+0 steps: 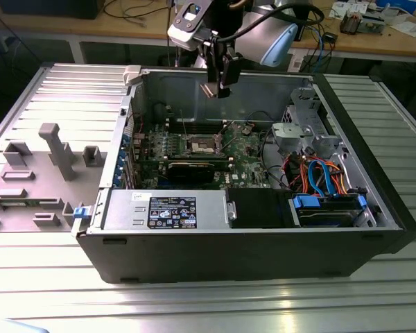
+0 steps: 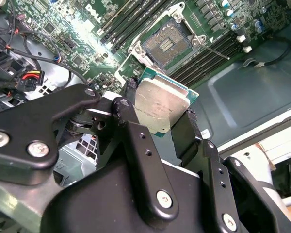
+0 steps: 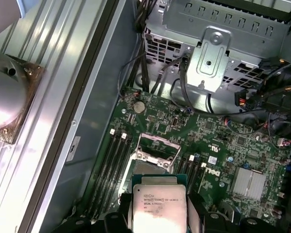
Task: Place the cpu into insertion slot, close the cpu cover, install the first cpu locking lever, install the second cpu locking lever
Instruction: 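Place the cpu into insertion slot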
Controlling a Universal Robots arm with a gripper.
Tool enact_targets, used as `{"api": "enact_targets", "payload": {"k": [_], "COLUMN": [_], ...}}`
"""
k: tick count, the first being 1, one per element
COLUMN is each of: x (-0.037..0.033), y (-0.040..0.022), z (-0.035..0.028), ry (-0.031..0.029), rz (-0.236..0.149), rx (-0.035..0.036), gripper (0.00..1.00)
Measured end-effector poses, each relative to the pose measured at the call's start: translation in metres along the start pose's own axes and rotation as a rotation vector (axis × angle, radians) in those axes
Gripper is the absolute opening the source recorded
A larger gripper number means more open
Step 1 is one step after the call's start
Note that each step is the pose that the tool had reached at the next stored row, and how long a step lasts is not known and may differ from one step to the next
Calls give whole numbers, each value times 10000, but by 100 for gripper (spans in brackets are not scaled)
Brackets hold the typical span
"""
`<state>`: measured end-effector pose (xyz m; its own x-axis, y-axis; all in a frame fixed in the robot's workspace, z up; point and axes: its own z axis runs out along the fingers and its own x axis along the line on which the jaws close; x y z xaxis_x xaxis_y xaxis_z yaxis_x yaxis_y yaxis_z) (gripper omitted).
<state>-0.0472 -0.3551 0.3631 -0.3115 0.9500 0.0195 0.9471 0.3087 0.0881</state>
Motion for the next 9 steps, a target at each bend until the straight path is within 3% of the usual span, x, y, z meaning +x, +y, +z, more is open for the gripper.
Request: {"api": "enact_targets", "payload": {"k": [6, 9], "x": [-1, 0], "y": [-1, -1], "z": [14, 15], "ry": [-76, -76], "rz": [840, 851], "rx": [-13, -15], "gripper": [54, 54]}}
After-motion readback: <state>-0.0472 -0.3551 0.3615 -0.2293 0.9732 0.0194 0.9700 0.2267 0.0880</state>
